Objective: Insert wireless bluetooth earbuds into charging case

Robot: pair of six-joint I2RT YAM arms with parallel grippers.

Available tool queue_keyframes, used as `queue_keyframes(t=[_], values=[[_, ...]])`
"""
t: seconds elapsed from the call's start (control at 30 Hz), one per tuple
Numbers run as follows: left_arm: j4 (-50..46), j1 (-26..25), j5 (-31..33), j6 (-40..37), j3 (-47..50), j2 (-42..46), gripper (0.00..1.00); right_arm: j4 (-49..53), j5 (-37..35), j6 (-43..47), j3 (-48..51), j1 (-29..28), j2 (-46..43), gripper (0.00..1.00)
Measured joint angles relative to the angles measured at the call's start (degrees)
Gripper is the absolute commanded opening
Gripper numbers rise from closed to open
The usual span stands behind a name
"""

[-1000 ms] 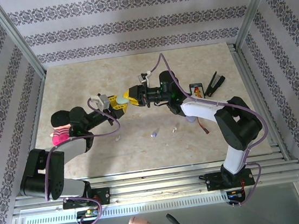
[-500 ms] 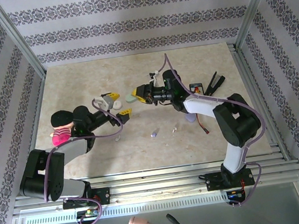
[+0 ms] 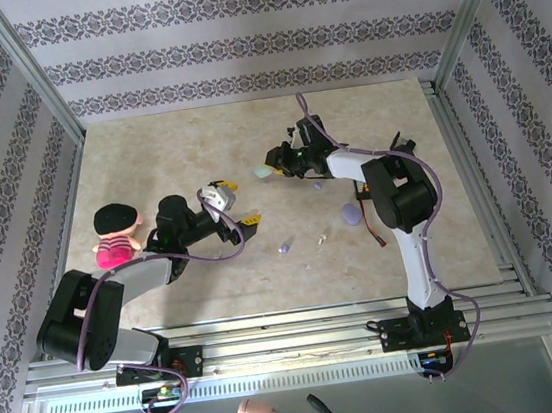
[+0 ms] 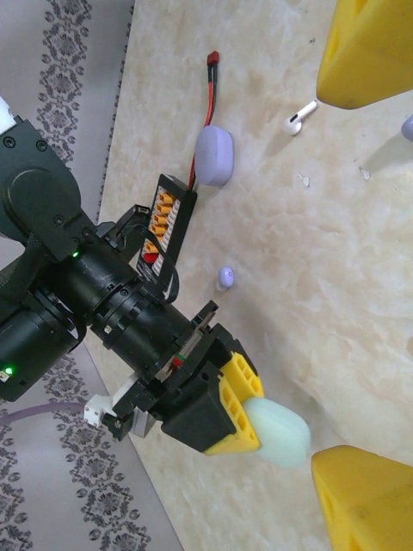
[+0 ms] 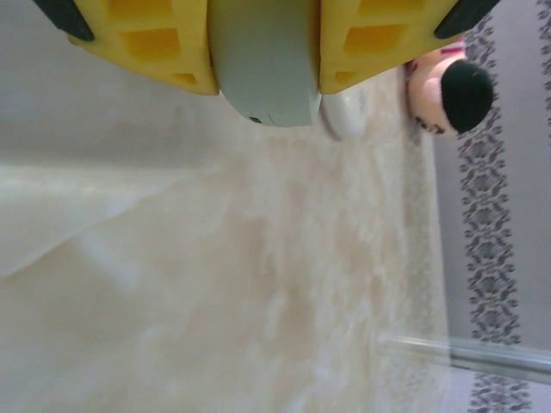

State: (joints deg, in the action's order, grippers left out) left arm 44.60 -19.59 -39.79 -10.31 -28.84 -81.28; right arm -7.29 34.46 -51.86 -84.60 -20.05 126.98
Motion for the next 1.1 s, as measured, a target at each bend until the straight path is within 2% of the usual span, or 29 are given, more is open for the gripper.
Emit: queue_keyframes(t=[0.27, 0.47, 0.63, 0.7, 0.9, 1.1], values=[[-0.1, -0.7, 2.0, 0.5, -2.3, -3.6, 1.00, 11.1, -4.1, 7.7, -9.7, 3.8, 4.8, 0.32], [-2.6, -0.7, 5.2, 1.5, -5.3, -4.3, 0.99, 17.9, -7.3, 14.3, -13.2, 5.4, 5.2, 0.41], [-6.8, -0.7, 9.9, 1.5, -7.8, -4.3, 0.99, 21.9, -11.1, 19.0, -13.5, 6.8, 5.2, 0.55], [-8.3, -0.7, 11.8, 1.6, -8.1, -4.3, 0.99, 22.9, -12.6, 21.0, -13.4, 7.2, 4.6, 0.65], [-15.3, -0.7, 17.3, 1.9, -9.8, -4.3, 0.99, 25.1, -19.1, 28.2, -7.3, 8.0, -3.8, 0.83], [-26.2, -0.7, 26.9, 5.2, -17.7, -5.6, 0.99, 21.6, -23.6, 34.3, 6.7, 7.5, -18.9, 0.89]])
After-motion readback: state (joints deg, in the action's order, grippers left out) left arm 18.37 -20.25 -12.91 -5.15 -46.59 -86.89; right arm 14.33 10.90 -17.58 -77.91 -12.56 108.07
